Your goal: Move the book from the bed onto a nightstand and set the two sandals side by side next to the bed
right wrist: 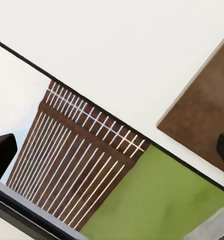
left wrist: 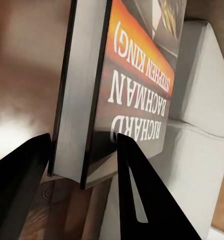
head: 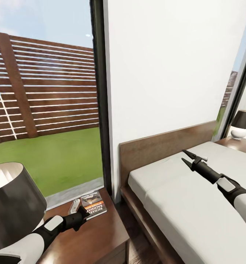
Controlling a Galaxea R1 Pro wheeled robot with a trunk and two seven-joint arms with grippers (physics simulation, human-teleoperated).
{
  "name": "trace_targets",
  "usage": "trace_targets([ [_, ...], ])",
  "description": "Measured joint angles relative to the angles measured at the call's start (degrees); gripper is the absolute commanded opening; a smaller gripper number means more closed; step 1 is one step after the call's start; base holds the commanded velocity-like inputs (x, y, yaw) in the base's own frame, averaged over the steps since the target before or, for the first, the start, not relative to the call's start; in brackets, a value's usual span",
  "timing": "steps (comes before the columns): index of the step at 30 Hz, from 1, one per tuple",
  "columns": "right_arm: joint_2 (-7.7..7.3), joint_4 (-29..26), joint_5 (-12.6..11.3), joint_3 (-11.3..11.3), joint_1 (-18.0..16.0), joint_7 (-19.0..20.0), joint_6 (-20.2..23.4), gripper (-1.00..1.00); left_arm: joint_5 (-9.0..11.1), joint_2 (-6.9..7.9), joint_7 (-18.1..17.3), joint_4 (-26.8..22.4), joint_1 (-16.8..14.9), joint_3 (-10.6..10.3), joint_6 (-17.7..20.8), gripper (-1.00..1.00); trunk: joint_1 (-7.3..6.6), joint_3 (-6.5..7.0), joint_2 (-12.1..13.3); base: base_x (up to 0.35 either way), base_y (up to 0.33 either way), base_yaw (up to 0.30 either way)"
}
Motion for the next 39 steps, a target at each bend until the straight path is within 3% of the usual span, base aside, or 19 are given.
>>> trace_targets([
  [5,-0.61,-0.3,0.0,0.0,0.4,2.2,0.0,1.00,0.0,-0.12,0.1,0.0,0.0,-0.1,-0.1,-1.00,0.00,0.00,0.0,0.000,0.000,0.000],
  [9,-2.30,-0.7,0.7,0.5,0.8,8.3,0.0,1.00,-0.1,-0.26,0.3,0.0,0.0,-0.2,-0.8,-1.00,0.00,0.00,0.0,0.000,0.000,0.000],
  [12,-4.12,-1.0,3.4,1.5,1.4,13.6,-0.5,1.00,-0.2,-0.34,1.3,0.0,0.0,-0.3,-1.3,-1.00,0.00,0.00,0.0,0.000,0.000,0.000],
  [17,-6.55,-3.1,6.3,2.0,3.4,17.4,-2.6,1.00,-0.1,-0.47,4.0,0.0,0.0,-0.3,-1.6,-1.00,0.00,0.00,0.0,0.000,0.000,0.000],
  [26,-8.98,-10.5,7.2,2.1,8.3,18.7,-1.5,1.00,-0.2,-0.69,6.8,-0.1,0.0,-0.1,-3.0,-1.00,0.00,0.00,0.0,0.000,0.000,0.000],
  [39,-9.60,-11.8,7.3,2.1,9.1,18.8,-0.7,1.00,-0.1,-2.91,10.8,-0.2,0.0,-0.3,-6.4,-1.00,0.00,0.00,0.0,0.000,0.000,0.000],
])
